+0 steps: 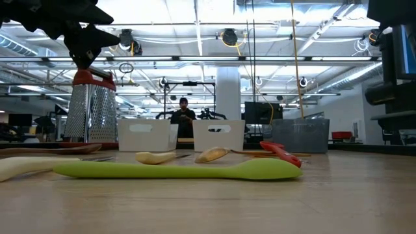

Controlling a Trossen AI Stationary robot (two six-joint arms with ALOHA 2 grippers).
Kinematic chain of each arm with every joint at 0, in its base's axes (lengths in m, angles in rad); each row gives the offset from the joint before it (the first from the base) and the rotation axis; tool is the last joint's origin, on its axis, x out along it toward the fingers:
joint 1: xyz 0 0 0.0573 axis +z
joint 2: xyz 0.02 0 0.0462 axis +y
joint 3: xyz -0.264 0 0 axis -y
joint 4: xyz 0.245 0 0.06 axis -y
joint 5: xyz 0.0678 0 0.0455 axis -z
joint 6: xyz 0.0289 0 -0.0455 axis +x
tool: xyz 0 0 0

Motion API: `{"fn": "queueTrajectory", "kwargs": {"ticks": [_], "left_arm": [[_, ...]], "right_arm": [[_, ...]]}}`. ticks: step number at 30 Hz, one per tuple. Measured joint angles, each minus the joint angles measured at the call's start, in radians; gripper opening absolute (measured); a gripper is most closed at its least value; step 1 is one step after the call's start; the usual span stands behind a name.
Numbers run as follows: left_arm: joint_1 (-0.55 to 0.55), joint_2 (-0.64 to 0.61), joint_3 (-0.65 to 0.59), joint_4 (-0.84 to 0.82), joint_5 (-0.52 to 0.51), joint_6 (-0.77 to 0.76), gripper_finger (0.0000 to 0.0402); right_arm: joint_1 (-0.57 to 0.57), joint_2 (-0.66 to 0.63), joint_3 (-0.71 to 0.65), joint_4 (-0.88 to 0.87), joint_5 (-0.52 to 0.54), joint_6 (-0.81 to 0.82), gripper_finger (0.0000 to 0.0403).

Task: Pick & Place Kitchen Items
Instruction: Put the red spatula into the left white bin

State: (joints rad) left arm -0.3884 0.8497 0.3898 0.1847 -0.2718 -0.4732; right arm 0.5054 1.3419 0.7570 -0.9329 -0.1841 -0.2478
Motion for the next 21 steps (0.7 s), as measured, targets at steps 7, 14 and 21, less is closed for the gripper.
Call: {"fn": "queueTrajectory", "kwargs": {"ticks": [7,14,21], "left_arm": [[0.0,0.0,0.0,0.0,0.0,-0.007,0.0168],[0.0,0.0,0.0,0.0,0.009,-0.006,0.0168],[0.001,0.0,0.0,0.0,0.01,-0.007,0.0168]], "right_arm": [[0.001,0.054,0.0,-0.001,0.001,0.001,0.0222],[0.001,0.143,-0.001,0.008,0.098,0.04,0.0222],[0.04,0.203,0.0,0.008,0.122,0.051,0.0219]]}}
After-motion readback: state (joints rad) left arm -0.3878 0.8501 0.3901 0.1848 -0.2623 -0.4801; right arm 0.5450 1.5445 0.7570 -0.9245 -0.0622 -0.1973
